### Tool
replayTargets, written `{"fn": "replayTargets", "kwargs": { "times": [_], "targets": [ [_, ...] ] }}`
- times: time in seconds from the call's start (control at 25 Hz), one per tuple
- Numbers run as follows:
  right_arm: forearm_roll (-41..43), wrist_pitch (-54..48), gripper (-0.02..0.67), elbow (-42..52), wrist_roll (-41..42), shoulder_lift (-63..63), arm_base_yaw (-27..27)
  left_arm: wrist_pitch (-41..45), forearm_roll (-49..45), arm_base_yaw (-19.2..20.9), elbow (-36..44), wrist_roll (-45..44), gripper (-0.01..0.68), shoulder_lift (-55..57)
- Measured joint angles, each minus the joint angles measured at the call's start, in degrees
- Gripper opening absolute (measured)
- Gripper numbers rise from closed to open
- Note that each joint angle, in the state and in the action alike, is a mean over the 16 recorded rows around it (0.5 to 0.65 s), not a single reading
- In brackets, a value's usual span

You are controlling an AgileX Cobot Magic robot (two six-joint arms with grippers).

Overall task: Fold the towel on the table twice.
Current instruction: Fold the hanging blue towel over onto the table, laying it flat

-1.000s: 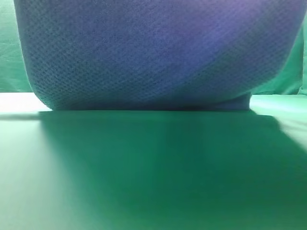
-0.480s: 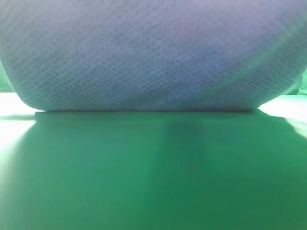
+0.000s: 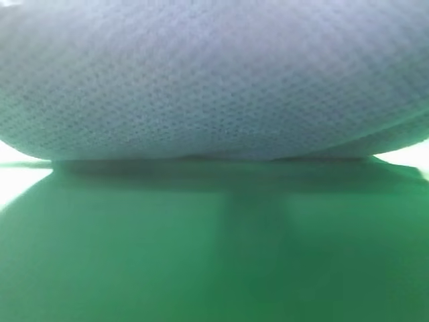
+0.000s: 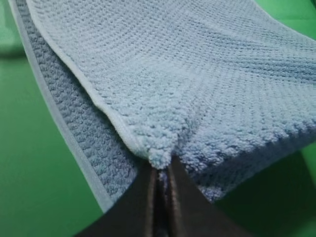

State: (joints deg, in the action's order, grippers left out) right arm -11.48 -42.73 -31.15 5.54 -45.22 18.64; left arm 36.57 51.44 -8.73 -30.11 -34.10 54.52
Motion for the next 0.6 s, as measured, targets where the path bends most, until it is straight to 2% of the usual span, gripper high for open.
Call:
{"fn": "replayTargets", "kwargs": {
  "times": [0.32, 0.6],
  "targets": [
    [-1.1, 0.0, 0.000, 1.4, 0.1, 1.1, 0.0, -0.8, 2.0, 0.0, 3.2, -1.1, 0.000, -2.3],
    [-1.4, 5.7, 0.000, 1.4, 0.2, -2.9, 0.0, -4.5, 5.2, 0.0, 3.5, -3.8, 0.000, -1.3]
  ]
}}
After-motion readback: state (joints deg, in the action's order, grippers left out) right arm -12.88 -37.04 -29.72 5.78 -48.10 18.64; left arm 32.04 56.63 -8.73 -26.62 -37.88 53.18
